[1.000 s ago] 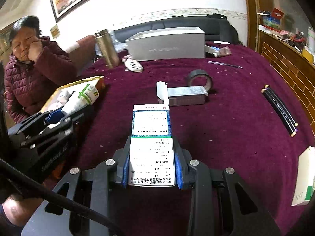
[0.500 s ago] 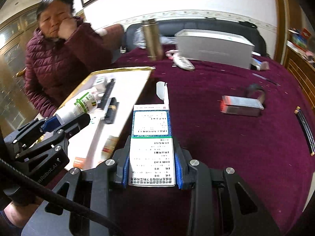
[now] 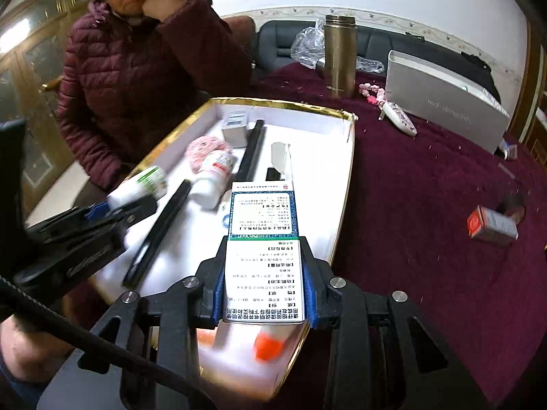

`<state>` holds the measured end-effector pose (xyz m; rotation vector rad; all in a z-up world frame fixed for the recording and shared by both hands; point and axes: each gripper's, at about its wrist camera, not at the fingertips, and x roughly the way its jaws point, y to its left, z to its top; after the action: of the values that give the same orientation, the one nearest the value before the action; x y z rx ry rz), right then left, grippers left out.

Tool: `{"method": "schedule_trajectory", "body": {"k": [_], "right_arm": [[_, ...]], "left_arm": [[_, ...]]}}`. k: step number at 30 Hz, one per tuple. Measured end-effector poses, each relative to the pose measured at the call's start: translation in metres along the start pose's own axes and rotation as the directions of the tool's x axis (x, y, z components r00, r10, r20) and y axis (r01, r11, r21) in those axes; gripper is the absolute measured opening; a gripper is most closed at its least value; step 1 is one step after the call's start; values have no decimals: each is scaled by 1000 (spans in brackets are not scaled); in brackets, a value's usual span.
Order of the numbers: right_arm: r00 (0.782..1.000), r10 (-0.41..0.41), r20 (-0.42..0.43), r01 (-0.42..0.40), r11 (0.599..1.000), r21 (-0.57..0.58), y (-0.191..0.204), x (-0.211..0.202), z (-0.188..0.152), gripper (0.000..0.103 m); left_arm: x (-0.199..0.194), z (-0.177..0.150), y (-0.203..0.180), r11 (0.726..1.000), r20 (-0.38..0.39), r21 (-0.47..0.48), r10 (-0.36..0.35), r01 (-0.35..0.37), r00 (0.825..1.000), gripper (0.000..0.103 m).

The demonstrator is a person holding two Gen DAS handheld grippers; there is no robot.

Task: Organize objects
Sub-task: 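Carry the bottle with the left gripper while the right carries the medicine box to the tray, then open the left gripper to set the bottle in the tray while the right releases the box, then grasp the silver red-striped box with the left gripper while the right grasps the black tape roll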

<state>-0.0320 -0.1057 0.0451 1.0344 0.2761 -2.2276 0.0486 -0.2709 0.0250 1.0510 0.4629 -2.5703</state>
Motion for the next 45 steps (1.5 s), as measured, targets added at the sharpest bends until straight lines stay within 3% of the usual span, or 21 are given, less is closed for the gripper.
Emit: {"method": "schedule_trajectory", "body": {"k": [7, 14, 21, 23, 25, 28, 33, 37, 42, 45], "right_arm": [[994, -74, -75, 75, 997, 14, -9, 48, 30, 33], [986, -111, -124, 116, 993, 33, -21, 71, 43, 32], [981, -85, -173, 89, 996, 17, -19, 82, 52, 33], [983, -70, -171, 76, 997, 30, -21, 82, 52, 40], [985, -43, -167, 52, 997, 53, -24, 79, 51, 51], [991, -15, -133, 24, 997, 70, -25, 67, 51, 60], [997, 35, -62, -29, 995, 94, -30, 39, 50, 61], [996, 89, 3, -89, 986, 138, -49, 10, 41, 62], [996, 57, 64, -69, 974, 213, -107, -27, 20, 69], [996, 14, 93, -42, 951, 305, -158, -50, 2, 71]], "left_arm": [[8, -6, 4, 1000, -31, 11, 19, -19, 999, 29], [14, -6, -4, 994, -35, 85, 66, -62, 997, 29], [14, -4, -5, 992, -57, 111, 70, -64, 996, 30], [14, -2, -3, 994, -73, 93, 57, -50, 996, 39], [10, -1, 0, 997, -72, 77, 32, -27, 997, 51], [3, 3, 2, 998, -58, 58, 10, -6, 998, 54], [-6, 10, 12, 998, -53, -1, -65, 65, 997, 54], [-11, 12, 11, 997, -52, -9, -74, 73, 996, 54], [-21, 11, -20, 990, -50, 79, -110, 113, 993, 54], [-26, 9, -54, 972, -59, 151, -172, 179, 983, 54]]}}
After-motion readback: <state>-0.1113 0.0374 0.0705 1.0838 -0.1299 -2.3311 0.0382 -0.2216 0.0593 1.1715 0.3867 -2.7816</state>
